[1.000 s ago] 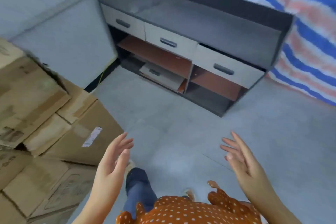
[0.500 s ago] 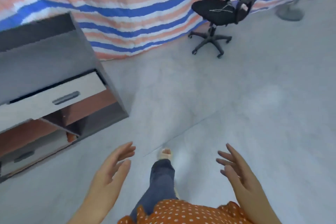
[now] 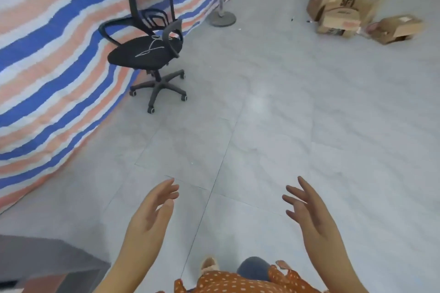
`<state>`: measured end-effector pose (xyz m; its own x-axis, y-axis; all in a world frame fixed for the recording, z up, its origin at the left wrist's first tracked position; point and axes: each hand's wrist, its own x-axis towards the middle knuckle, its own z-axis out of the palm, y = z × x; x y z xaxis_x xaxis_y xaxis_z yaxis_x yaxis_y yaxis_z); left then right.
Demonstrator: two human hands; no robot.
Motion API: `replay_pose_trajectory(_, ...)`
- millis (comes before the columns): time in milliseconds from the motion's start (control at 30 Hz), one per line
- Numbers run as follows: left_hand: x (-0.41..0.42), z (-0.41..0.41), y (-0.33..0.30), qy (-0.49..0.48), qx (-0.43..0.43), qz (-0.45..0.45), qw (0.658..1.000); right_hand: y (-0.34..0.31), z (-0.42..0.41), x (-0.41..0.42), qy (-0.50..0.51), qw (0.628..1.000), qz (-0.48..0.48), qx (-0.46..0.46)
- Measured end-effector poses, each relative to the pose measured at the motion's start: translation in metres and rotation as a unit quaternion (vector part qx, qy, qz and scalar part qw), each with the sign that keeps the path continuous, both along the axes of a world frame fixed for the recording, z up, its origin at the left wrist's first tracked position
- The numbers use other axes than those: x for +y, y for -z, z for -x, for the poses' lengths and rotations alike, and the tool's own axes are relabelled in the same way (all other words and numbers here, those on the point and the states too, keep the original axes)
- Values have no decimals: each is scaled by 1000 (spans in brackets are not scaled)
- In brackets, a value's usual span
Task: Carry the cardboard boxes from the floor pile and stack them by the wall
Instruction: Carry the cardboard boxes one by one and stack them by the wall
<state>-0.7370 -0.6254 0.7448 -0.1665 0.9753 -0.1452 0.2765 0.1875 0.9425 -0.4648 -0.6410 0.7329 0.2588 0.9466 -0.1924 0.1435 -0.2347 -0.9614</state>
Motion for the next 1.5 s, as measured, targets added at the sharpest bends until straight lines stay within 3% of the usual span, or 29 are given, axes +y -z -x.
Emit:
replay_pose_trajectory(267, 104, -76, 1, 174, -14, 10, 985, 15, -58, 27, 182, 983, 11, 33)
replay_pose_trajectory(400, 162, -140, 5, 198, -4, -5, 980, 25, -118, 61, 220, 975, 10, 26)
replay_pose_trajectory(567, 221, -246, 6, 161, -43, -21, 986, 10, -233, 125, 226, 974, -14, -3)
replay_pose_trajectory(767, 278, -365, 4, 192, -68, 1, 979, -5, -339, 192, 211, 977, -18, -19)
replay_pose_trajectory(1100, 419, -448, 20, 169, -36, 43, 984, 19, -411, 329, 166, 985, 48, -26)
replay_pose_trajectory(1500, 707, -554, -10, 222, -40, 2, 974, -1, -504, 600, 206, 978, 26, -22)
